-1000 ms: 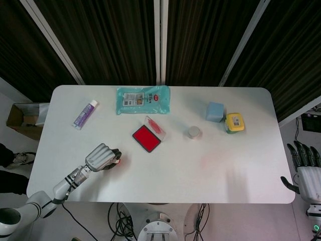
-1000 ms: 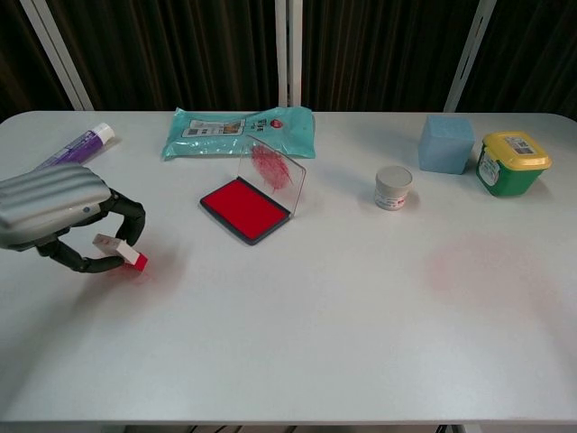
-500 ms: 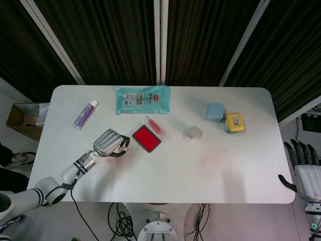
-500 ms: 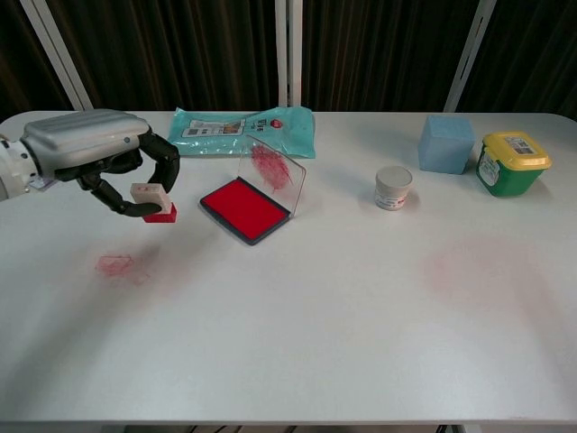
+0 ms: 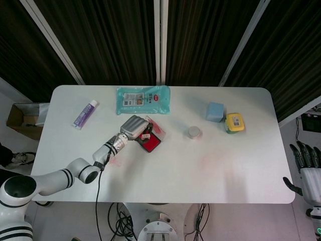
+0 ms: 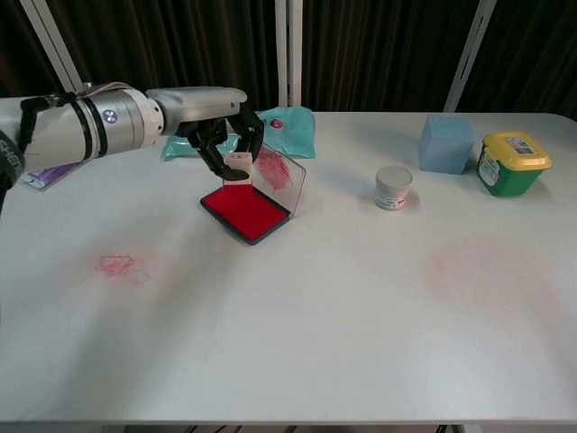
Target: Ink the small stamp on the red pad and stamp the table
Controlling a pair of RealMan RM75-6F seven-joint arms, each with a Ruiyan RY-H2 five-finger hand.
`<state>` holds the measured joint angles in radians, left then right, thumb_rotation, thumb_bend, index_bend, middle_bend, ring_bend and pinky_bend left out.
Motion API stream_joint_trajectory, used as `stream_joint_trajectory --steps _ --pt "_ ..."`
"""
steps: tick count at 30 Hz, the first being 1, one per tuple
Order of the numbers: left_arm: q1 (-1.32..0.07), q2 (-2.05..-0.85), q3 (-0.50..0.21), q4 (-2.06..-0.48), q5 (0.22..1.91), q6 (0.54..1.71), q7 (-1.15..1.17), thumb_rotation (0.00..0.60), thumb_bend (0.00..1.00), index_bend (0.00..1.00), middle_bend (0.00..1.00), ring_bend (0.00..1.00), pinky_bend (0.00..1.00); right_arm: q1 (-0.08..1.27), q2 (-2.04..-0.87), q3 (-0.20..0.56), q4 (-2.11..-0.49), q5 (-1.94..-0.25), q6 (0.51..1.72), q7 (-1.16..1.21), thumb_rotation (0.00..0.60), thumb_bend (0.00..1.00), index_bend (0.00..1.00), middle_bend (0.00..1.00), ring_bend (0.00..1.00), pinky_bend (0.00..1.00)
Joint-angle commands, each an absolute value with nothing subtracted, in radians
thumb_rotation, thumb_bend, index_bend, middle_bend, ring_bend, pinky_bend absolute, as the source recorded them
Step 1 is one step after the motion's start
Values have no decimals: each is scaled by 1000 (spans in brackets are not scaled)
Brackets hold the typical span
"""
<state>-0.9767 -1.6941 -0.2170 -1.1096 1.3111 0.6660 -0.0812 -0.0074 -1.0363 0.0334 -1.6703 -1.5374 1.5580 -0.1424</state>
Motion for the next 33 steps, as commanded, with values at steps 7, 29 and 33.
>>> stream_joint_trajectory --steps 7,29,33 --pt "-1017 -1793 -225 -981 1284 641 -115 600 434 622 645 961 1000 -10 -1038 34 -1654 -1530 1555 -126 600 86 0 0 0 0" --pt "-1013 -1906 -187 -792 1307 621 -246 600 450 633 656 963 1000 -6 -1053 22 -1646 -1531 1527 -151 600 91 0 0 0 0" --pt "-1010 -1928 -176 -754 1321 619 -279 600 451 633 656 963 1000 -5 -1059 18 -1645 -1535 1523 -154 600 91 0 0 0 0"
